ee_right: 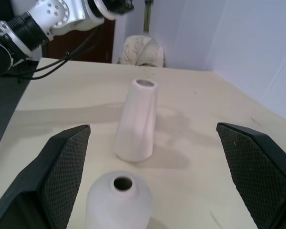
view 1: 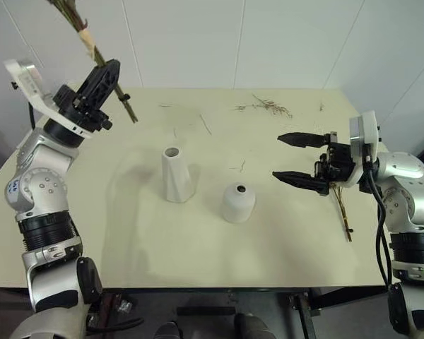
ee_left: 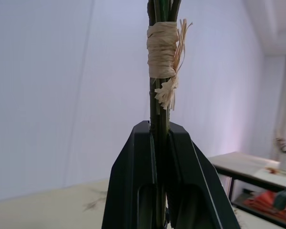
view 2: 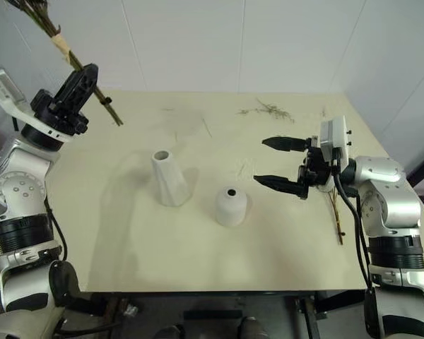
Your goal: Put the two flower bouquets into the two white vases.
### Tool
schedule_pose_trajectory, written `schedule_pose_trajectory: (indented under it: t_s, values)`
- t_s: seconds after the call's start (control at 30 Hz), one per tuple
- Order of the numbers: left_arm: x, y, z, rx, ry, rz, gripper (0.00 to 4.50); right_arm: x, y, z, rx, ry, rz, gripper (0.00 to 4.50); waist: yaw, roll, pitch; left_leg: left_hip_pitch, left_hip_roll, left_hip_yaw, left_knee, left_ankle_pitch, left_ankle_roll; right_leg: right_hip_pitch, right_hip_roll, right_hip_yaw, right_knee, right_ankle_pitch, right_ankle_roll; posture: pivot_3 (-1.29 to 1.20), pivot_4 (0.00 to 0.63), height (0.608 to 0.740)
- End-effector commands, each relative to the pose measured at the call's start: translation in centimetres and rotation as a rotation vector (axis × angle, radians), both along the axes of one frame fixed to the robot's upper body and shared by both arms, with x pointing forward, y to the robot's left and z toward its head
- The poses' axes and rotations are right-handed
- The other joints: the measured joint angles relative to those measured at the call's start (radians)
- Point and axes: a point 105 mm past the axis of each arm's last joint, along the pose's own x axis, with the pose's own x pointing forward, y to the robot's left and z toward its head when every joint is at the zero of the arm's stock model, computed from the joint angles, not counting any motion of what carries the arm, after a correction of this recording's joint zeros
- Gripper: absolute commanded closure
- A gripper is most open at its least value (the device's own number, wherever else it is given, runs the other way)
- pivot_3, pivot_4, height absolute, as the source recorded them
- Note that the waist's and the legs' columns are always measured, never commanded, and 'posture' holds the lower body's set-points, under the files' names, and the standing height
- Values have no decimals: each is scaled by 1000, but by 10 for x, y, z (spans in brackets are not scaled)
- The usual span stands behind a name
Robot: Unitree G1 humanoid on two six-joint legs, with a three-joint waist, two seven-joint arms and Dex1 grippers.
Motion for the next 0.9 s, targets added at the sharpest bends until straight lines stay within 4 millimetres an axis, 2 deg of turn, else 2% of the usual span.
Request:
schedule_pose_trajectory:
  t_s: [0.03, 0.13, 0.47, 0.9]
  values:
    - [-4, -11, 15, -10, -49, -65, 4446, -8, -5, 14, 51, -72, -37, 0, -5, 0, 0, 0, 0, 0, 0, 0, 0, 0, 0, 0, 0, 0, 0, 0, 150, 740]
    - [-1, -23, 16, -13, -42, -132, 4446, -5, -13, 15, 97, -92, -110, 0, -7, 0, 0, 1, 0, 0, 0, 0, 0, 0, 1, 0, 1, 0, 0, 0, 150, 740]
    - [10, -30, -31, 70, 36, -152, 4446, -11, -14, 6, 170, -100, -202, 0, -8, 0, 0, 1, 0, 0, -1, 0, 0, 0, 1, 1, 0, -1, 0, 0, 150, 740]
    - [18, -40, -64, 97, 37, -134, 4446, -11, -12, 2, 185, -97, -230, 0, -6, 0, 0, 1, 0, 0, 0, 0, 0, 0, 1, 2, 0, -1, 0, 0, 150, 740]
